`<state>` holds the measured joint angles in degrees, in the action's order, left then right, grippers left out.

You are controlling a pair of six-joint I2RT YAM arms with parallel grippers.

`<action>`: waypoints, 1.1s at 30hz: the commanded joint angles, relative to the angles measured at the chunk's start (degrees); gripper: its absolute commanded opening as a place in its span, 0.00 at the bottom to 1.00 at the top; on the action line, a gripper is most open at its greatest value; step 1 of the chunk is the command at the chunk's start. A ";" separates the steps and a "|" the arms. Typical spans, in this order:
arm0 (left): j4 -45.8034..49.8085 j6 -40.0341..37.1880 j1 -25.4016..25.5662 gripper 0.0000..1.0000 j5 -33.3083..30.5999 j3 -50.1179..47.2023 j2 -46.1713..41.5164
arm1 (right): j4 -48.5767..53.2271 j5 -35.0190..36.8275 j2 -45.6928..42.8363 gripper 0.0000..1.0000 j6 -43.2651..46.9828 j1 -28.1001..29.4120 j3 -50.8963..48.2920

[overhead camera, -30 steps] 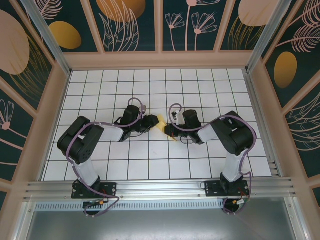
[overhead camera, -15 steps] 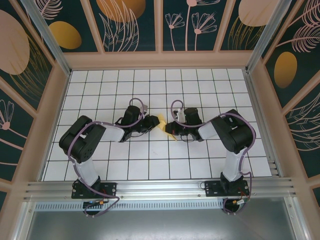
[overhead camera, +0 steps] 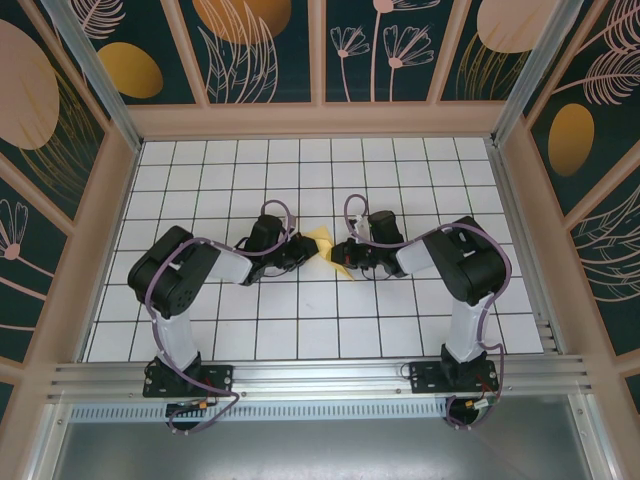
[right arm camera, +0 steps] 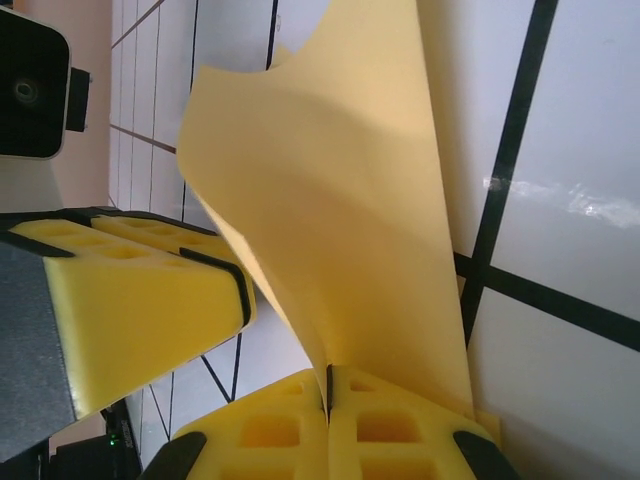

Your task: Fold a paper plane with a square sheet of paper (pick it up from the middle)

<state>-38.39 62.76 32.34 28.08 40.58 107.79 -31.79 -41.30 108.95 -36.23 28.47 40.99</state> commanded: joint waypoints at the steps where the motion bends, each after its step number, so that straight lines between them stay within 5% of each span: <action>1: -2.07 -1.88 0.36 0.13 0.22 1.69 1.54 | 4.45 0.63 2.40 0.00 -0.32 -0.75 0.58; 17: 1.59 -3.65 0.36 0.07 -1.35 4.64 5.57 | 7.86 -0.16 2.59 0.00 0.53 -0.76 2.46; 33: 5.91 -3.89 0.36 0.05 -3.77 4.97 6.93 | 17.09 -4.06 -3.42 0.20 5.01 -1.04 5.62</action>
<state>-36.18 60.16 32.60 26.55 44.95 112.42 -19.40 -43.83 107.72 -33.17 28.01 45.58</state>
